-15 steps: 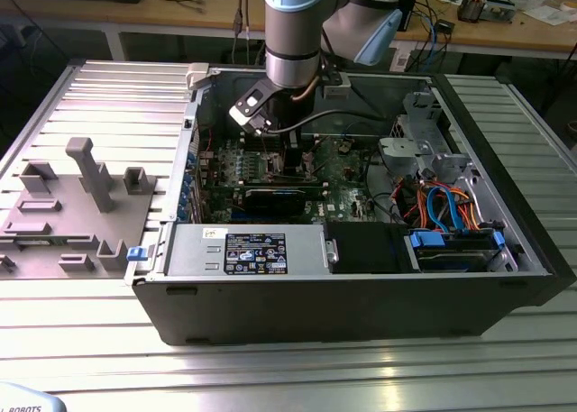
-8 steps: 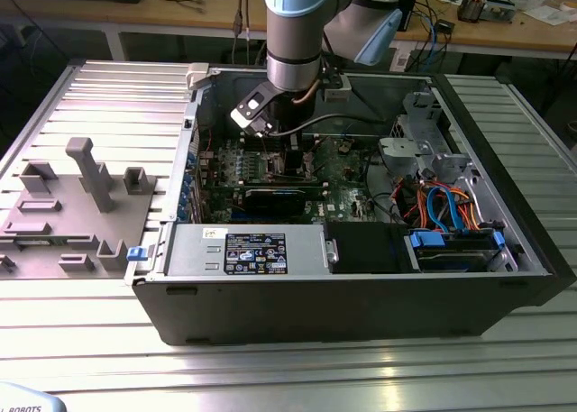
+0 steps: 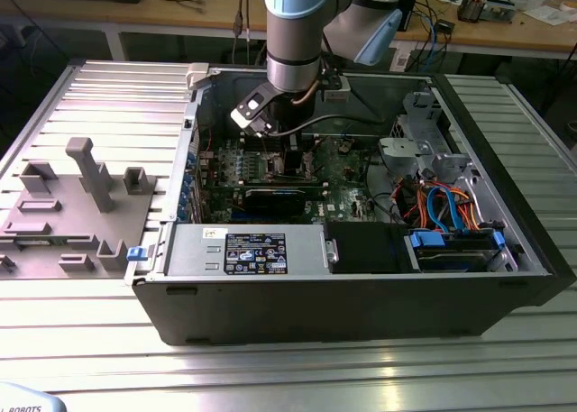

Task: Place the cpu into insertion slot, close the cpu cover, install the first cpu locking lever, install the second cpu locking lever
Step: 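Place the cpu into insertion slot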

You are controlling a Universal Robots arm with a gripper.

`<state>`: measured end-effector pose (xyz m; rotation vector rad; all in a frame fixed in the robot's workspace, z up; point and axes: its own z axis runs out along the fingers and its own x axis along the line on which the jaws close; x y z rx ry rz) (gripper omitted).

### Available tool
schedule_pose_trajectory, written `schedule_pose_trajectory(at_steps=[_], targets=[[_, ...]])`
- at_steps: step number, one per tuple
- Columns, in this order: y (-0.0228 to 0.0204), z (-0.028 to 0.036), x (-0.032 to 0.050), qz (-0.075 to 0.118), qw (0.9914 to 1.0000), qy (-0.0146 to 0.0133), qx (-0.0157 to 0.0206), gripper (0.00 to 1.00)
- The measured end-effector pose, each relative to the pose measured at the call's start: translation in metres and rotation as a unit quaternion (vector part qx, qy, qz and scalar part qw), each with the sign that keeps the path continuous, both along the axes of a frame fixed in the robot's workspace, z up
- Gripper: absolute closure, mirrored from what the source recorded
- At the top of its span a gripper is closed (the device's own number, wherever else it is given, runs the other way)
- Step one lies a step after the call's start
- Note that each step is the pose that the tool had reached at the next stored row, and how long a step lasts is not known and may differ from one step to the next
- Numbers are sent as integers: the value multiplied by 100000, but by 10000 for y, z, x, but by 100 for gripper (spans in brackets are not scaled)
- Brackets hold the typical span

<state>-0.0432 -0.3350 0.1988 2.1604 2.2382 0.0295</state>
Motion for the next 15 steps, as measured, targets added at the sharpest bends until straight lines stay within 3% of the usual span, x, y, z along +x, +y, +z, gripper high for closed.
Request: schedule_pose_trajectory(at_steps=[8, 9, 12, 15], targets=[[2, -15, 1, -3, 100000, -46, 73, 45], [1, -12, 1, -3, 100000, -15, 23, 38], [0, -11, 0, -1, 100000, -7, 10, 38], [0, 59, 0, -3, 100000, -8, -4, 38]])
